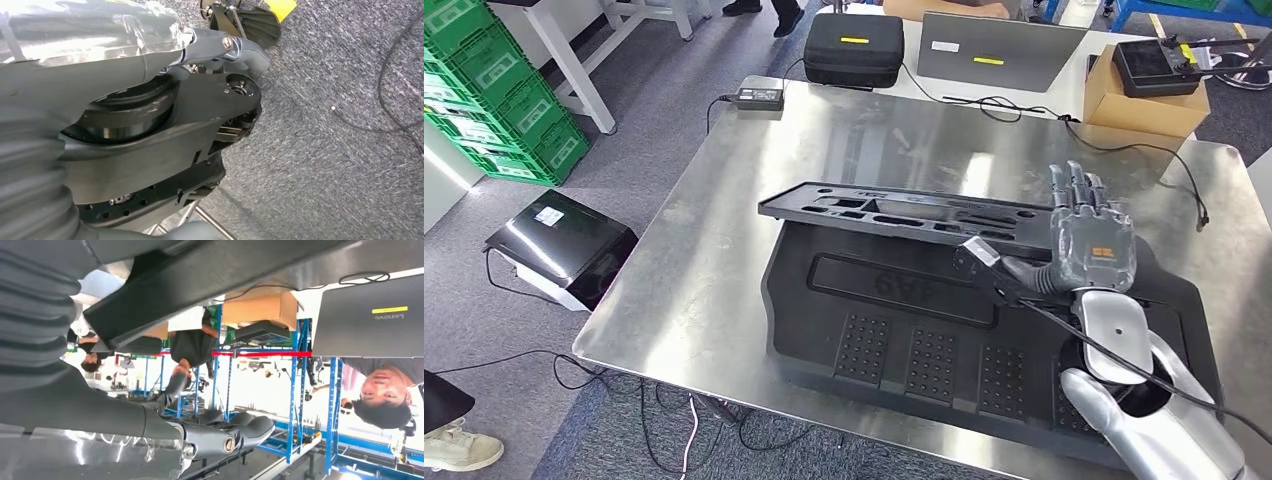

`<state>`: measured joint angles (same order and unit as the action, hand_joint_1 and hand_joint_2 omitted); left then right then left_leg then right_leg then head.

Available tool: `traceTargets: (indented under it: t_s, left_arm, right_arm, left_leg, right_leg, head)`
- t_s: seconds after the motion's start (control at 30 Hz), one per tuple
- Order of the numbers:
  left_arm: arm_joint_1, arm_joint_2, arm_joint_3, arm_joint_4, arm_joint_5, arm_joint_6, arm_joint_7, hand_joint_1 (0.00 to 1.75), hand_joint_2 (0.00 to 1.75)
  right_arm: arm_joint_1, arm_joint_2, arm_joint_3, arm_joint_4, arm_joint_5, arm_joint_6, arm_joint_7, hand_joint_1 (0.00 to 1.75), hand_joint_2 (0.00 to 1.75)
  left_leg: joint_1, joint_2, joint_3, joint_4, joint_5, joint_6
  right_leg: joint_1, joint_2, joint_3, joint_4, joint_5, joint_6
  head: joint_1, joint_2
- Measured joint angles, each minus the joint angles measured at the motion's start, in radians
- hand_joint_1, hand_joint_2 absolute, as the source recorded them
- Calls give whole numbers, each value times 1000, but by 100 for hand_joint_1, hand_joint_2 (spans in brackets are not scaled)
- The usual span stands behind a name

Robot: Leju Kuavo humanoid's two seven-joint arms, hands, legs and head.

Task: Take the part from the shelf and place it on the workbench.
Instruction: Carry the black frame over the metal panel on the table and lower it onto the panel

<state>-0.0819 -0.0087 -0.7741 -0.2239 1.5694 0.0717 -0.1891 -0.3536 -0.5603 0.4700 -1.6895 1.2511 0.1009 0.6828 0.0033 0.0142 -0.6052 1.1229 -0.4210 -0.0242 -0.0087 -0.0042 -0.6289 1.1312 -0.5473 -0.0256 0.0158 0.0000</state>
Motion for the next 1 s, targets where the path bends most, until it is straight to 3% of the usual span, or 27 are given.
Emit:
traceTargets:
  t_s: [0.27,0.53,0.83,1.0]
  left_arm:
    - [2,0,23,0,0,18,12,0,0]
    - [5,0,34,0,-1,10,38,0,0]
    - [7,0,35,0,0,17,35,0,0]
    - [8,0,35,0,0,23,33,0,0]
  right_arm:
    - [-37,17,6,3,-33,-48,-2,0,0]
    - [-47,21,1,3,-417,-173,-37,0,0]
    - [-59,-4,-36,-21,-614,-319,-63,0,0]
    - [-45,-36,-69,-59,-685,-345,-64,0,0]
  left_leg:
    - [0,0,0,-1,2,1]
    - [0,0,1,-1,2,1]
    - [-1,0,2,-1,2,1]
    - [-1,0,3,-2,2,1]
  right_leg:
    - [0,-1,1,0,1,1]
    - [0,0,0,-1,1,1]
    - [0,0,1,-3,2,2]
    - [0,0,3,-3,2,3]
  head:
    - [-1,0]
    - [1,0]
    - [1,0]
    - [1,0]
